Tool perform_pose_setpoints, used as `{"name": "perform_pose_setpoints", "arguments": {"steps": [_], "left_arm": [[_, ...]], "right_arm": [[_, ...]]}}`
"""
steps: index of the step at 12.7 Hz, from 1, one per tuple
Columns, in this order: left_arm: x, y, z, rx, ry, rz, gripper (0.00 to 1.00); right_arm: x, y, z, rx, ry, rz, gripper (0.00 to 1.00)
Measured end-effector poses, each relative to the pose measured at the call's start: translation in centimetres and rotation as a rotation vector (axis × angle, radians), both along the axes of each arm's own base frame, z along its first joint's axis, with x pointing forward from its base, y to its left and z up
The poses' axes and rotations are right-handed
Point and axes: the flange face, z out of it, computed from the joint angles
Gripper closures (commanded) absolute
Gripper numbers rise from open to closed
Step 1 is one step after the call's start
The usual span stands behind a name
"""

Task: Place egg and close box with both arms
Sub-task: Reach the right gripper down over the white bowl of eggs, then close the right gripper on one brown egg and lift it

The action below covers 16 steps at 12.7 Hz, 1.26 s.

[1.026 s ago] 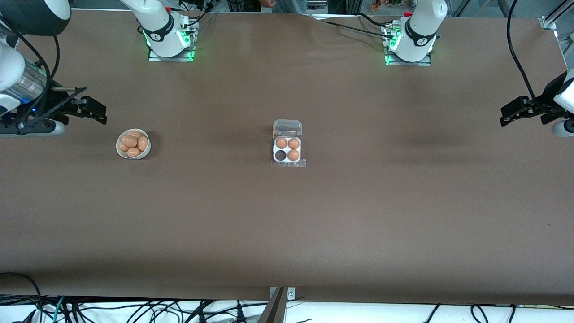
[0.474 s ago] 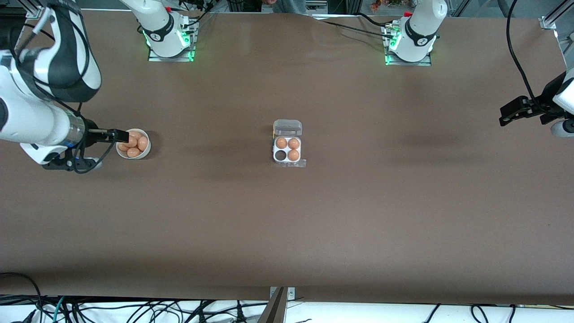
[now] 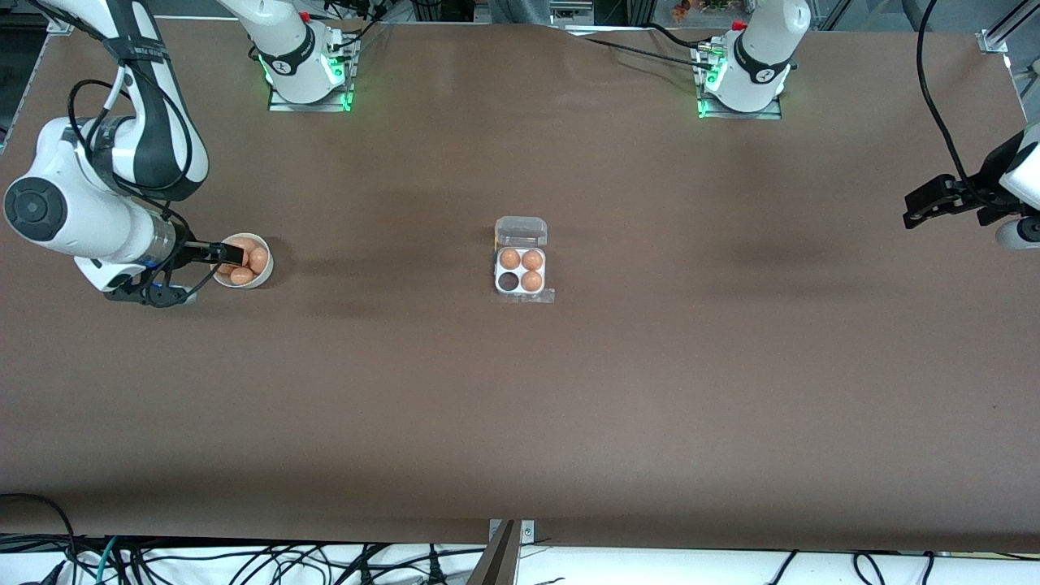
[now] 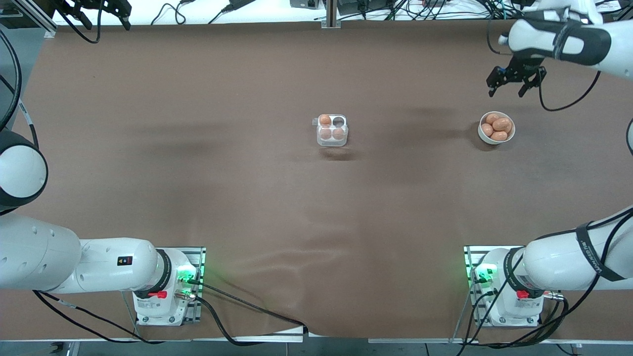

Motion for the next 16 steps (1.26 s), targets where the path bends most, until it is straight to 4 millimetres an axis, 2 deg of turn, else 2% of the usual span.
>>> {"name": "perform_pose_setpoints", "arguments": {"steps": [2, 4, 12, 15, 16], "left_arm": [[0.0, 0.0, 0.0, 0.0, 0.001, 0.0, 0.0], [0.0, 0.0, -0.1, 0.0, 0.001, 0.0, 0.0], [0.0, 0.0, -0.1, 0.0, 0.001, 0.0, 0.0], [0.0, 0.0, -0.1, 0.0, 0.001, 0.0, 0.0], [0.0, 0.0, -0.1, 0.0, 0.001, 0.0, 0.0]], "right_arm": [[-1.9, -1.0, -2.6, -0.001, -0.046, -0.007, 0.0], [-3.2, -1.3, -4.3, -0.002, -0.068, -0.011, 0.0], [-4.0, -1.3, -7.4, -0.003, -0.045, -0.01, 0.02], [-4.0, -1.3, -8.1, -0.004, -0.04, -0.009, 0.14], [-4.0, -1.3, -8.2, -0.004, -0.042, -0.009, 0.2]]}}
